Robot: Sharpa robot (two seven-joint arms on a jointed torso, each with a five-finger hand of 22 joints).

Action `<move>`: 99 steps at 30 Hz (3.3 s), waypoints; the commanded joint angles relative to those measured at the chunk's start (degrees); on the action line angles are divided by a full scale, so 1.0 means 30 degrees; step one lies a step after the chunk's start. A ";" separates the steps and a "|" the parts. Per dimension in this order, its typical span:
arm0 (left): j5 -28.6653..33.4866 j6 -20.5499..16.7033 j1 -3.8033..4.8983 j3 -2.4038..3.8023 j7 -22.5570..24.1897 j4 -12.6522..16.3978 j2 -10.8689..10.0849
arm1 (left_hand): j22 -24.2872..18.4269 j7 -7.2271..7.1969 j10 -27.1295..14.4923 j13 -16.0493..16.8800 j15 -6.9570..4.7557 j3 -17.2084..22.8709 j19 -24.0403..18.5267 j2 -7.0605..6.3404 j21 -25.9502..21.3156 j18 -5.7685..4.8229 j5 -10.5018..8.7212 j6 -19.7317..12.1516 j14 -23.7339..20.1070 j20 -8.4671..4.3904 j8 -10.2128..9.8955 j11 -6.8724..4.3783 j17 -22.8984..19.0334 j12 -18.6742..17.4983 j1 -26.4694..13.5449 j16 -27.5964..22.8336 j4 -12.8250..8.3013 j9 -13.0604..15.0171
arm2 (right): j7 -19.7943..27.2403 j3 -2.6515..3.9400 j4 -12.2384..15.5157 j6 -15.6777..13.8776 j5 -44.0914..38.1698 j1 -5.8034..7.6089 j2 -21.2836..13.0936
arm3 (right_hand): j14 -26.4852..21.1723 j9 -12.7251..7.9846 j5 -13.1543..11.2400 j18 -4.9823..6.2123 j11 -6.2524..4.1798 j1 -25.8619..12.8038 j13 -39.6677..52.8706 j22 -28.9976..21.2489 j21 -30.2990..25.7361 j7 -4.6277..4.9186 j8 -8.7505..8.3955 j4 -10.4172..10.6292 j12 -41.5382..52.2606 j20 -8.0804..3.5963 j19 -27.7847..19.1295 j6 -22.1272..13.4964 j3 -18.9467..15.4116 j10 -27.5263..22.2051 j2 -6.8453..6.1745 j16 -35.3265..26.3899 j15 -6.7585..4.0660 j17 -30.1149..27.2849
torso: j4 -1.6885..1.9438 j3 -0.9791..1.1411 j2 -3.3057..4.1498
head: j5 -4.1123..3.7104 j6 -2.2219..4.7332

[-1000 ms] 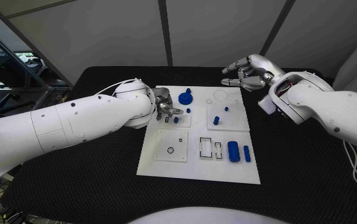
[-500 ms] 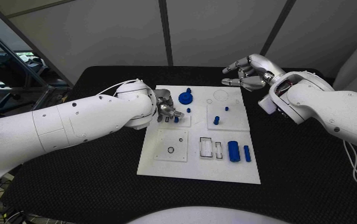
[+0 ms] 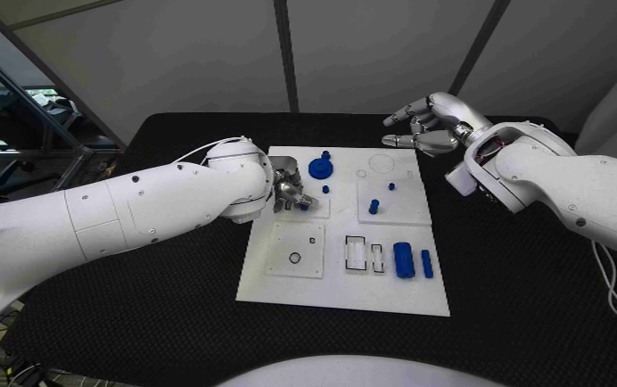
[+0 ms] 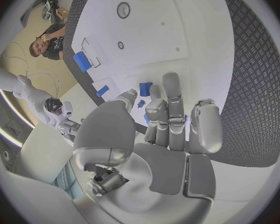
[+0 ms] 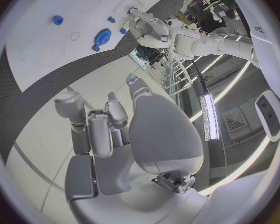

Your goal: Assemble the parts on the task board

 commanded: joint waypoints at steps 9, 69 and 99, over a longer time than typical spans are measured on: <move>0.0056 0.0755 0.0013 -0.0078 -0.0036 -0.0133 0.0086 | 0.0127 -0.0040 -0.0169 -0.0025 0.0117 -0.0179 -0.0134 0.0161 -0.0080 -0.0054 0.0040 -0.0133 0.0053 0.0075 -0.0124 -0.0007 -0.0012 -0.0085 0.0334 -0.0077 -0.0029 -0.0058 | 0.0029 0.0011 -0.0013 0.0146 -0.0041 0.0032 0.0041 | 0.1043 -0.0021 -0.0005 0.0112 -0.0036 -0.0153 -0.0024 -0.0020 -0.0111 -0.0051 0.0066 0.0090 -0.0121 -0.0062 -0.0136 -0.0123 0.0019 -0.0161 -0.0039 -0.0071 -0.0151 0.1095 | -0.0003 -0.0001 0.0005 | -0.0030 -0.0044; 0.6013 0.4919 0.1925 -0.0131 -0.0170 -0.2345 0.0825 | -0.0135 0.0112 -0.0702 -0.0969 0.0181 0.7687 -0.0451 0.1181 -0.0753 0.0072 -0.3298 -0.1042 -0.0007 0.0129 0.0055 0.0078 -0.0064 -0.0719 0.3075 -0.0444 -0.2759 -0.0328 | -0.0222 0.0007 -0.0358 0.0638 -0.0041 0.0032 0.0249 | 0.1048 -0.0017 0.0248 0.0109 -0.0050 -0.0050 0.0006 -0.0018 -0.0144 -0.0061 0.0105 0.0147 -0.0051 -0.0072 -0.0094 -0.0129 0.0009 -0.0131 0.0041 -0.0106 -0.0165 0.1081 | 0.0014 0.0014 -0.0035 | -0.0031 -0.0266; 0.3520 0.3196 0.2247 -0.1154 -0.0314 -0.2788 0.1692 | 0.0296 0.0106 -0.0449 -0.0651 0.0135 0.7883 -0.0161 0.1329 -0.0415 -0.0035 -0.3313 -0.1059 0.0057 0.0081 0.0062 0.0053 0.0132 -0.0438 0.2978 -0.0215 -0.3282 -0.0303 | -0.0186 0.0006 -0.0459 0.0690 -0.0041 0.0031 0.0382 | 0.1052 -0.0016 0.0275 0.0111 -0.0048 -0.0066 0.0018 -0.0028 -0.0153 -0.0060 0.0110 0.0171 -0.0035 -0.0073 -0.0095 -0.0128 -0.0001 -0.0121 0.0050 -0.0100 -0.0165 0.1096 | 0.0019 -0.0003 -0.0006 | -0.0022 -0.0409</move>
